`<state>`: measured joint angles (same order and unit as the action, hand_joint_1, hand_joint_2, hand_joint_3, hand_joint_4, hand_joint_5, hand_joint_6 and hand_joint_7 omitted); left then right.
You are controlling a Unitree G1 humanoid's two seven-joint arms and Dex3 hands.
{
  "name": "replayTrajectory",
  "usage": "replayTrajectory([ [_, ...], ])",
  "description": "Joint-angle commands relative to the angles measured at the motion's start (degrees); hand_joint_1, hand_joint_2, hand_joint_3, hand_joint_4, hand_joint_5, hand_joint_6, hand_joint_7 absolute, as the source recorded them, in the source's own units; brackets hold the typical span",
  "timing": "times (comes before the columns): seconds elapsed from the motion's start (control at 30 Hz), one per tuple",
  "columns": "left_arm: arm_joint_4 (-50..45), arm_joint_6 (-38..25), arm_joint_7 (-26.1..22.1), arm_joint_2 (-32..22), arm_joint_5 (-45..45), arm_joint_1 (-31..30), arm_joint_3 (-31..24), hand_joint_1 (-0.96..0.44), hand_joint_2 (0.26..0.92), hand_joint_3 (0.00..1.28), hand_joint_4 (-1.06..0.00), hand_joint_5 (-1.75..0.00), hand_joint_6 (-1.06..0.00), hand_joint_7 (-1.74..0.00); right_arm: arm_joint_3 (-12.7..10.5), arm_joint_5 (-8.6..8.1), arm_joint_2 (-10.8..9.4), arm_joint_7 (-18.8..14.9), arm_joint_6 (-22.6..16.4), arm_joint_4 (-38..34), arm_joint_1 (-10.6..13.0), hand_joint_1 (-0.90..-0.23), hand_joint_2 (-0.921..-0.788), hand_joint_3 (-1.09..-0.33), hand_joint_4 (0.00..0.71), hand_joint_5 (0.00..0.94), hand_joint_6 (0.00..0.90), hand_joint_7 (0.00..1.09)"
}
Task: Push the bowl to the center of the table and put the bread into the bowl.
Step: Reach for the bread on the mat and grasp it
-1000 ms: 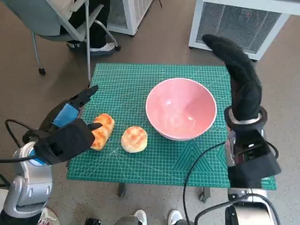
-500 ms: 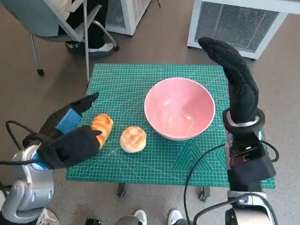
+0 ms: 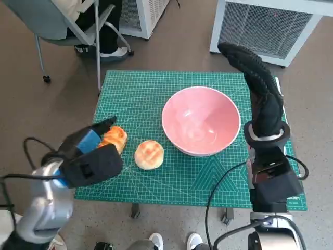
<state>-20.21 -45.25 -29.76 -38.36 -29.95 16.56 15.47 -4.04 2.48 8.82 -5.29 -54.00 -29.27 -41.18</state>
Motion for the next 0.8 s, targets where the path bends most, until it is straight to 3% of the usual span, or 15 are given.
replayTrajectory([
  [0.03,3.3,0.5,1.5,1.8,-1.3,1.5,1.4,-0.53,0.921,0.11,-0.24,-0.01,-0.28,0.00,0.3,-0.05,0.0,0.3,0.9,0.1,1.2,-0.545,-0.921,-0.747,0.304,0.015,0.007,0.73],
  [0.27,10.0,1.8,4.0,4.9,-1.1,2.8,2.2,-0.51,0.921,0.13,-0.29,-0.02,-0.28,0.00,0.2,-0.02,0.1,0.3,1.1,0.3,1.4,-0.545,-0.921,-0.747,0.305,0.015,0.008,0.73],
  [0.6,17.8,5.3,10.3,8.9,-0.5,3.2,0.8,-0.38,0.921,0.12,-0.47,-0.03,-0.37,-0.02,0.2,-0.27,0.1,0.2,1.2,0.6,1.6,-0.545,-0.921,-0.747,0.310,0.016,0.011,0.73],
  [0.7,18.9,6.6,12.6,9.8,-0.3,2.7,0.1,-0.31,0.921,0.11,-0.58,-0.04,-0.43,-0.03,0.2,-0.38,0.1,0.1,1.1,0.8,1.8,-0.545,-0.921,-0.747,0.311,0.017,0.012,0.73],
  [0.8,20.0,8.2,14.9,10.6,0.0,2.4,-0.9,-0.22,0.921,0.09,-0.76,-0.13,-0.51,-0.03,0.2,-0.38,0.1,0.1,1.1,0.9,1.9,-0.549,-0.921,-0.746,0.311,0.016,0.012,0.73],
])
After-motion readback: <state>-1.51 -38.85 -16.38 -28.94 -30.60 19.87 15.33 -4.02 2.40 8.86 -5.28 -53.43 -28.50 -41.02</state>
